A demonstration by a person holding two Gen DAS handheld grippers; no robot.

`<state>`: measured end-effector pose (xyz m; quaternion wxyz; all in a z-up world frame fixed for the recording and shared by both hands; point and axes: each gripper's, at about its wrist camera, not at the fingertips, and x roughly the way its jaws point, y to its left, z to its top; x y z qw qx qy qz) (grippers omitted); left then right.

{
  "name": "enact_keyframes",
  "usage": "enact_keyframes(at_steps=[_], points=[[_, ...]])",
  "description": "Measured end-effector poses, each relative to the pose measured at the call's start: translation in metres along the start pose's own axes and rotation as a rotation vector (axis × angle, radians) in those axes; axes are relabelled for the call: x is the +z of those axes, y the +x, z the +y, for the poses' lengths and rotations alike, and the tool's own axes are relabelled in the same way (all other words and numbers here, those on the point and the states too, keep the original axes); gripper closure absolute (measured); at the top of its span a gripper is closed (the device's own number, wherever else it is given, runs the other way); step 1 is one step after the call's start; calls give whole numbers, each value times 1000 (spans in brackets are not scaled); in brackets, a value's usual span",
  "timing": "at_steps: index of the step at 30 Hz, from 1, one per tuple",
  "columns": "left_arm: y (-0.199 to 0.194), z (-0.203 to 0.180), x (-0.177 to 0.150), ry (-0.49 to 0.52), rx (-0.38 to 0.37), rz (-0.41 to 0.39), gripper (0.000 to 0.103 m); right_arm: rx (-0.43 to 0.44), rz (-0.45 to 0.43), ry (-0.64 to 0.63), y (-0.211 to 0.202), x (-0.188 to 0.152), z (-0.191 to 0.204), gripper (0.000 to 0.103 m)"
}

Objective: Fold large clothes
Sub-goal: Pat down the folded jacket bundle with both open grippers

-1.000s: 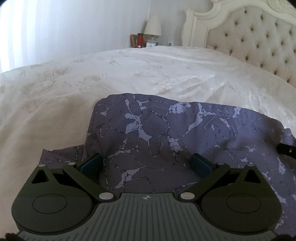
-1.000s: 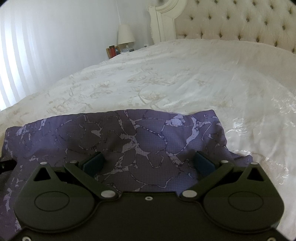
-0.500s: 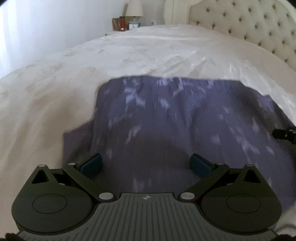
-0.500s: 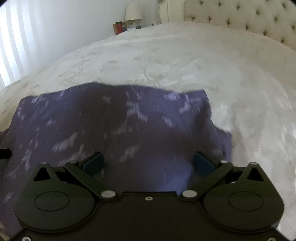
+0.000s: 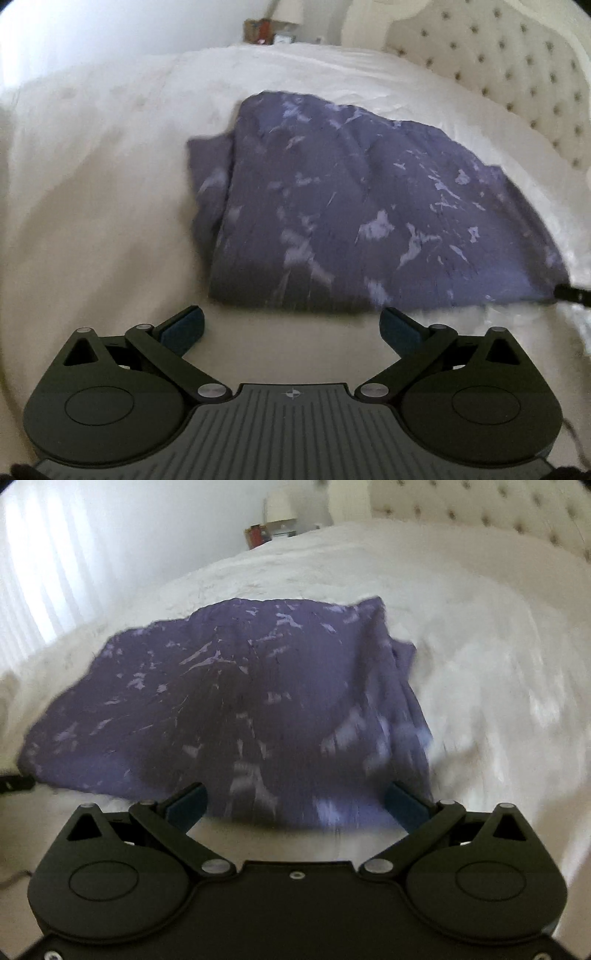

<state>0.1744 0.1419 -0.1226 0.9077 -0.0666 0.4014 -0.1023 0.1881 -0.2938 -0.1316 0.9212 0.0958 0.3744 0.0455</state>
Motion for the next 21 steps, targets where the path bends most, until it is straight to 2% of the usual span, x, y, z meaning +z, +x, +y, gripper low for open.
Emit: enact_keyframes(at_steps=[4,10,15,21], points=[[-6,12,-5,-65,-52,-6,0,46,23,201,-17,-15,-30,0],[4,21,6,-148,-105,-10,0,158,-2,427,-13,-19,-72,0],[20,29,24,-205,-143,-23,0,216,-27,489,3,-10,-86,0],[44,24,44,-172,-145,3,0,267,-39,502,31,7,-95,0]])
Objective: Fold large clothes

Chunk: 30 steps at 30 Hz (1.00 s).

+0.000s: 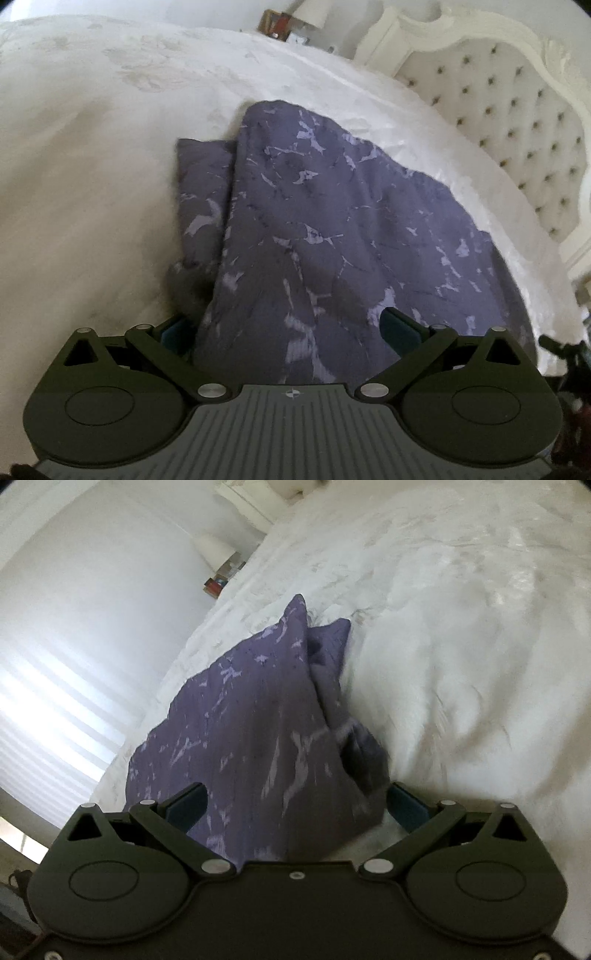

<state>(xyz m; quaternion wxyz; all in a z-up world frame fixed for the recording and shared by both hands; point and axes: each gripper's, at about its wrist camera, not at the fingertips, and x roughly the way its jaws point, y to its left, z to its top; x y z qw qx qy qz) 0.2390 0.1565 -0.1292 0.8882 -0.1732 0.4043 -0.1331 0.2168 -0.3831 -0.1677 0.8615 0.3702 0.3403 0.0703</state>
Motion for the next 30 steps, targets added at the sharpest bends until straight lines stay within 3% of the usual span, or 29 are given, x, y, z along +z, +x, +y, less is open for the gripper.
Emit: enact_keyframes(at_steps=[9,13,15,16,17,19,20,30], points=[[26,-8,19,38,0,28,1,52,4,-63,39,23,8,0],[26,-9,24,4,6,46,3,43,8,-41,46,28,13,0],[22,-9,25,-10,-3,39,30,23,23,-57,46,29,18,1],[18,-8,26,-10,-8,35,48,11,38,-80,46,28,23,13],[15,-9,26,-9,-16,37,61,-8,57,-105,46,27,27,40],[10,-13,29,-5,-26,52,70,-72,87,-168,45,23,40,52],[7,-17,29,2,-25,56,73,-75,92,-184,42,21,46,64],[-51,-31,7,45,-111,118,76,-94,184,-237,-15,-2,77,66]])
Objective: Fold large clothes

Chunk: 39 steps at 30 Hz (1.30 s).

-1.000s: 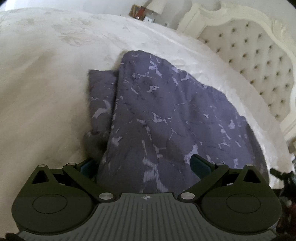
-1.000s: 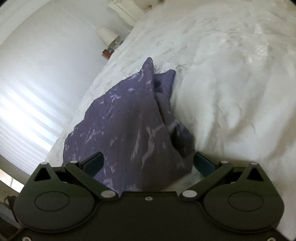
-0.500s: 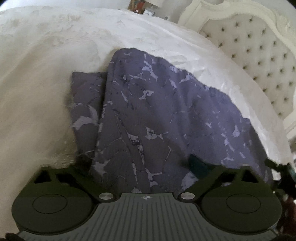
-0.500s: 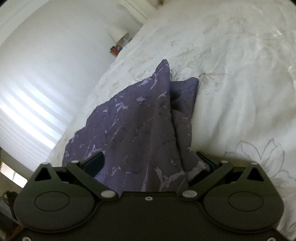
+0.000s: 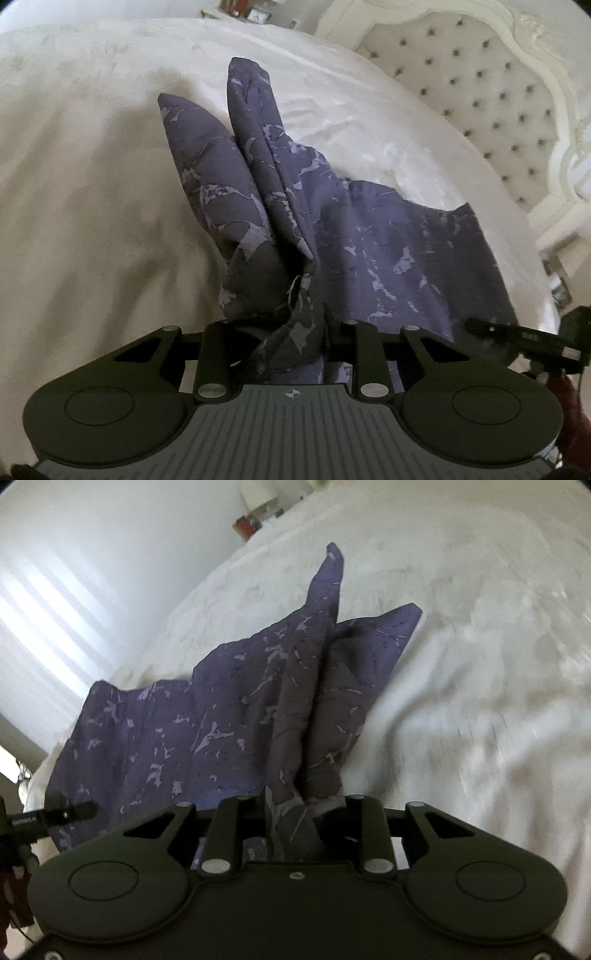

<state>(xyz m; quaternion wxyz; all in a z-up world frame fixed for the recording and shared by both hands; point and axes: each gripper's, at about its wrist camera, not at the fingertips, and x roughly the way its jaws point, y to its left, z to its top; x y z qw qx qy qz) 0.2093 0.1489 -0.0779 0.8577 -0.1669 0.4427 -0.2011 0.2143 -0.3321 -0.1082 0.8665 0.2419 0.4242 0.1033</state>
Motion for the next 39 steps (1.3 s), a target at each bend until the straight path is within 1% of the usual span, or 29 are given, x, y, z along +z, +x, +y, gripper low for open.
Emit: enact_keyframes(at_steps=[6,10,12,13,14,15,16,17,18,19,21,22,24,26,27,28,29,31,32,33,34,36,39], points=[[-36,11,-44,-16,-59,58,76,16,102,24,-42,-48,2,66],[-60,18,-72,-14,-87,91,75,43,181,18,-71,-84,3,63],[-69,24,-85,10,-69,98,74,60,207,20,-83,-98,2,59],[-71,28,-89,18,-44,96,71,68,212,22,-89,-105,1,55],[-70,33,-92,20,-16,90,65,64,211,23,-92,-110,0,47],[-69,36,-94,16,13,81,60,38,204,22,-94,-115,-3,42],[-67,40,-96,13,52,69,50,-3,194,15,-95,-118,-7,32],[-63,46,-98,11,93,55,41,-48,180,7,-94,-119,-10,27],[-61,47,-100,7,114,44,40,-113,155,0,-96,-121,-14,26],[-61,48,-104,-1,124,32,39,-150,134,4,-97,-121,-18,26],[-60,44,-107,-6,131,10,37,-164,87,36,-103,-119,-21,19],[-64,45,-108,-3,145,-3,37,-164,58,41,-107,-118,-21,14],[-70,38,-109,2,180,-48,36,-184,-2,8,-114,-116,-14,11],[-82,24,-113,31,244,-125,30,-214,-52,-50,-119,-114,0,8],[-95,24,-119,54,271,-161,28,-225,-80,-85,-122,-113,8,6],[-101,16,-120,80,299,-204,28,-226,-100,-112,-125,-114,15,2],[-109,7,-119,102,319,-250,27,-220,-120,-141,-126,-114,23,1],[-118,-8,-118,132,326,-312,25,-202,-151,-193,-125,-113,40,1],[-118,-17,-116,149,321,-331,22,-195,-161,-221,-122,-116,46,1],[-116,-26,-113,170,310,-333,20,-186,-164,-250,-118,-118,54,1],[-111,-37,-110,200,292,-325,18,-172,-161,-282,-111,-119,63,1],[-98,-54,-107,245,260,-311,18,-144,-146,-341,-96,-123,81,1],[-69,-76,-105,277,221,-269,18,-114,-122,-383,-78,-127,100,1]])
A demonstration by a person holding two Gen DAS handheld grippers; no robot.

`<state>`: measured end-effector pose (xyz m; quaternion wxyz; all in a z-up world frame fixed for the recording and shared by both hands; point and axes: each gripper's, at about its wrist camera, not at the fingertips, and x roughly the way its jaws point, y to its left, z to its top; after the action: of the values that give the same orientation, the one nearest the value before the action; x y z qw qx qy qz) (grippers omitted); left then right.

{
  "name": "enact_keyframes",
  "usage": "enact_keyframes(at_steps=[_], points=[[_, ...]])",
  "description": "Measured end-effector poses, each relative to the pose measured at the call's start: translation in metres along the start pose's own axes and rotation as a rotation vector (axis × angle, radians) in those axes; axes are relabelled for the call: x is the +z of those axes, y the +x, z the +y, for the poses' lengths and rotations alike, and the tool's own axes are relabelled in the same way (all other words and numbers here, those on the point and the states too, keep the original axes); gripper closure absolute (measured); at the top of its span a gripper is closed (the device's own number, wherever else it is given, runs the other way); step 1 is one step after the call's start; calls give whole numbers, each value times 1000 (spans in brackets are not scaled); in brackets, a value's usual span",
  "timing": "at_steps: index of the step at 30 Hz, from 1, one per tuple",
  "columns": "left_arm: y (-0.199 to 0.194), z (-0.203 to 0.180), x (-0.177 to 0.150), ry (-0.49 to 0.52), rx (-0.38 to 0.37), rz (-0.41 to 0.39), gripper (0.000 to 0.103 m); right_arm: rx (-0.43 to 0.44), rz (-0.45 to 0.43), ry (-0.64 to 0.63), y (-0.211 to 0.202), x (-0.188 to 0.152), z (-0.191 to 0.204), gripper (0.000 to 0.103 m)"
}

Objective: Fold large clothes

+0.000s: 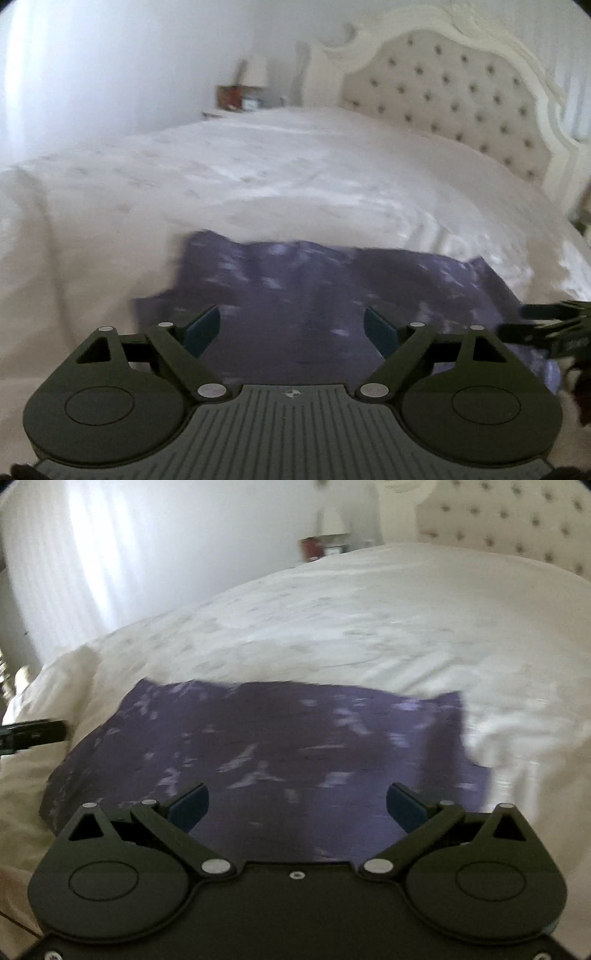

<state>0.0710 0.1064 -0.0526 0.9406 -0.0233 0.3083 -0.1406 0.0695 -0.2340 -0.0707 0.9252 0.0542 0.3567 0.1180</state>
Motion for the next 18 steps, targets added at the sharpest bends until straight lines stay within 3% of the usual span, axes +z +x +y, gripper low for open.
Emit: enact_keyframes(at_steps=[4,9,14,18], points=[[25,-19,-16,36,-6,47,18,5,27,-45,23,-4,18,1],[65,-29,-44,88,59,172,17,-50,121,-136,48,-24,26,1],[65,-40,-69,191,90,113,2,-120,138,-264,58,-38,42,0],[60,-48,-80,192,138,64,0,-126,144,-274,59,-39,43,0]])
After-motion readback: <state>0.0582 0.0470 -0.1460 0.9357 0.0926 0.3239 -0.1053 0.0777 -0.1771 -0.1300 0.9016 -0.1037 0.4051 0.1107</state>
